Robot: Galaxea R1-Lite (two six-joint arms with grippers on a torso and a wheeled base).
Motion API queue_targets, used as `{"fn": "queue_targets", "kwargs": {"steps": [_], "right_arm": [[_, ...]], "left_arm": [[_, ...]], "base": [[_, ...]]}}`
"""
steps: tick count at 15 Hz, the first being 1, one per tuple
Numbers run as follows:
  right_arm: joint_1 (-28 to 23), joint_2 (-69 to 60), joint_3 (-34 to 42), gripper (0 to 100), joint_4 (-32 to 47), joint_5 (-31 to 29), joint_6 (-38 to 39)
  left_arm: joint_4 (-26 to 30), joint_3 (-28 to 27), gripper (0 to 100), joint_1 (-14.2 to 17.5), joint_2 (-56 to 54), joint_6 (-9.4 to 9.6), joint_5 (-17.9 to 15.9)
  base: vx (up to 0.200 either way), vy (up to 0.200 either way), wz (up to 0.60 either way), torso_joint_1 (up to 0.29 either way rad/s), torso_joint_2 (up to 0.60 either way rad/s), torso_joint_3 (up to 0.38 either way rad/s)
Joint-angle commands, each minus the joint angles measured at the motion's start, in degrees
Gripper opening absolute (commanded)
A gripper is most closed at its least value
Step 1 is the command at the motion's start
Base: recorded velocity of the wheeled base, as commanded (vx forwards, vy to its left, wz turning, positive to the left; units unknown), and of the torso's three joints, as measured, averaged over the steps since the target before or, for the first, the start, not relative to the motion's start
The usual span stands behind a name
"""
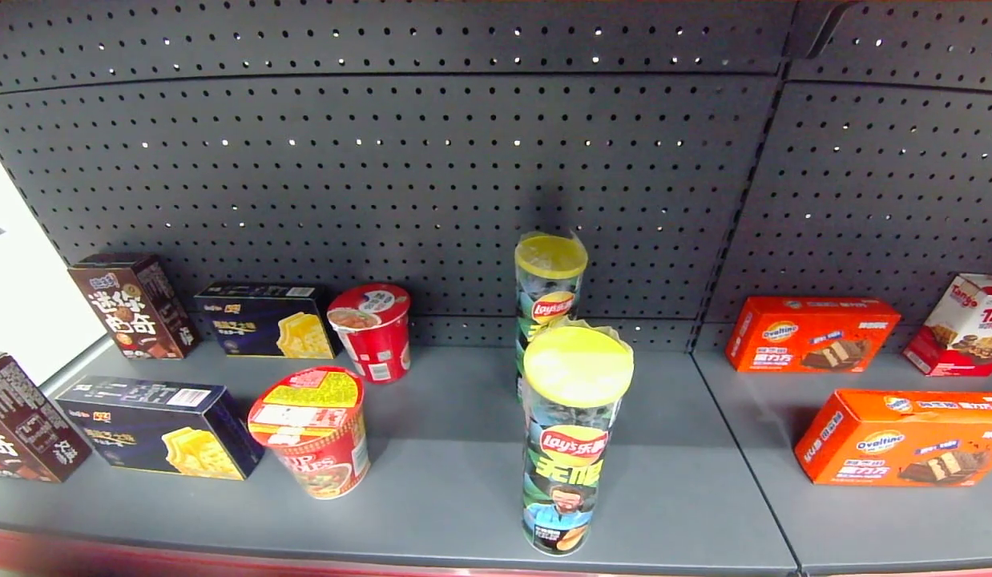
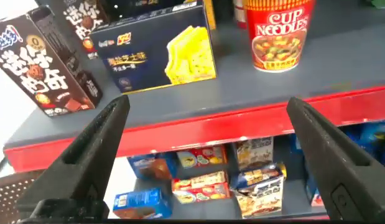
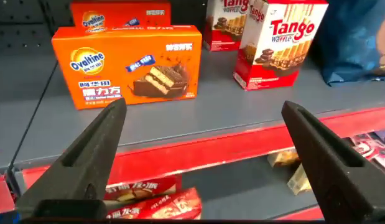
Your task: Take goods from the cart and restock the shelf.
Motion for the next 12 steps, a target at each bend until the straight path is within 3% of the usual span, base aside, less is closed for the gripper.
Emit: {"fn": "queue_targets", "kwargs": {"steps": [1, 3, 4, 5, 6, 9, 10, 12], "right_arm": [[0.0, -0.1, 0.2, 100, 0.8, 7.5, 0.3], [0.0, 0.0, 0.2, 100, 4.3, 16.0, 0.1], [-0.1, 0.0, 0.2, 100, 6.6, 16.1, 0.4], [-0.1, 0.0, 0.2, 100, 6.3, 16.3, 1.0], [-0.1, 0.0, 0.2, 100, 6.2, 15.9, 2.2], [-0.5, -0.4, 0.2, 100, 7.0, 15.9, 5.2], [-3.0, -3.5, 0.2, 100, 9.9, 17.1, 4.3], [-2.9, -4.4, 0.2, 100, 9.5, 18.5, 3.9]], "left_arm": [[0.2, 0.1, 100, 0.0, 0.3, -0.21, -1.3], [0.9, 0.1, 100, 0.0, 0.3, -0.39, -7.9], [0.9, 0.1, 100, 0.0, 0.3, -0.74, -8.3], [0.9, 0.1, 100, 0.0, 0.3, -3.29, -8.1], [0.9, 0.1, 100, 0.0, 0.3, -3.99, -7.3], [1.0, 0.1, 100, 0.0, 0.3, -4.52, -5.3], [0.9, 0.1, 100, 0.0, 0.3, -4.69, -5.3], [0.9, 0.1, 100, 0.0, 0.3, -5.22, -5.3]], "base": [[0.000, 0.000, 0.00, 0.000, 0.00, 0.000], [0.000, 0.000, 0.00, 0.000, 0.00, 0.000], [0.000, 0.000, 0.00, 0.000, 0.00, 0.000], [0.000, 0.000, 0.00, 0.000, 0.00, 0.000], [0.000, 0.000, 0.00, 0.000, 0.00, 0.000], [0.000, 0.000, 0.00, 0.000, 0.00, 0.000], [0.000, 0.000, 0.00, 0.000, 0.00, 0.000], [0.000, 0.000, -0.60, 0.005, 0.00, 0.002]]}}
